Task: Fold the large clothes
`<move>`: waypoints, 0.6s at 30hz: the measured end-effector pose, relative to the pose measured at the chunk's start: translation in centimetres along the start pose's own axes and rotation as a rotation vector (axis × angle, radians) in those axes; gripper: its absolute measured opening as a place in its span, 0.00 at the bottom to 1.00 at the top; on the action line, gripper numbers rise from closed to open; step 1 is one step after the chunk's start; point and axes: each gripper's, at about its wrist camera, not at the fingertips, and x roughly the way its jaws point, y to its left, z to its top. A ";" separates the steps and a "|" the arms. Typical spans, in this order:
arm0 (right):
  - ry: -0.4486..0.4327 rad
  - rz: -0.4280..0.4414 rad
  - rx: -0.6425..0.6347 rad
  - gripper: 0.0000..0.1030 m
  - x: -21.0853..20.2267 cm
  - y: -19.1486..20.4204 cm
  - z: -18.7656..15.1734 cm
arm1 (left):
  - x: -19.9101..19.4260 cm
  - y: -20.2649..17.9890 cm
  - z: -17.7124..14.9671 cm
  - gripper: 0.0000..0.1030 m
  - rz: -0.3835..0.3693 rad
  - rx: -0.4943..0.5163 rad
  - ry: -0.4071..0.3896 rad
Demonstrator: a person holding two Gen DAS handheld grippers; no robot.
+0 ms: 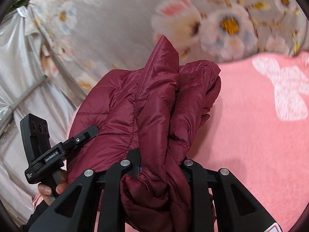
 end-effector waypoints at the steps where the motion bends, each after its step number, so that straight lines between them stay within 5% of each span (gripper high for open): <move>1: 0.014 -0.006 0.009 0.20 0.7 -0.4 -0.4 | 0.6 0.5 -0.5 0.38 0.005 -0.007 0.016; 8: 0.071 -0.045 0.043 0.25 3.9 -2.9 -3.3 | 3.2 3.6 -3.4 0.41 0.042 -0.068 0.060; 11: 0.079 -0.054 0.064 0.38 4.2 -3.4 -3.4 | 3.6 4.3 -3.9 0.48 0.068 -0.086 0.072; 14: 0.090 -0.083 0.102 0.46 2.9 -3.6 -3.0 | 3.4 4.5 -3.8 0.63 0.142 -0.123 0.104; 16: 0.073 -0.106 0.091 0.47 1.2 -3.2 -2.5 | 2.2 4.0 -3.2 0.83 0.233 -0.136 0.100; 18: 0.030 -0.170 0.063 0.48 -1.2 -2.6 -1.8 | 0.5 3.5 -2.3 0.89 0.295 -0.140 0.078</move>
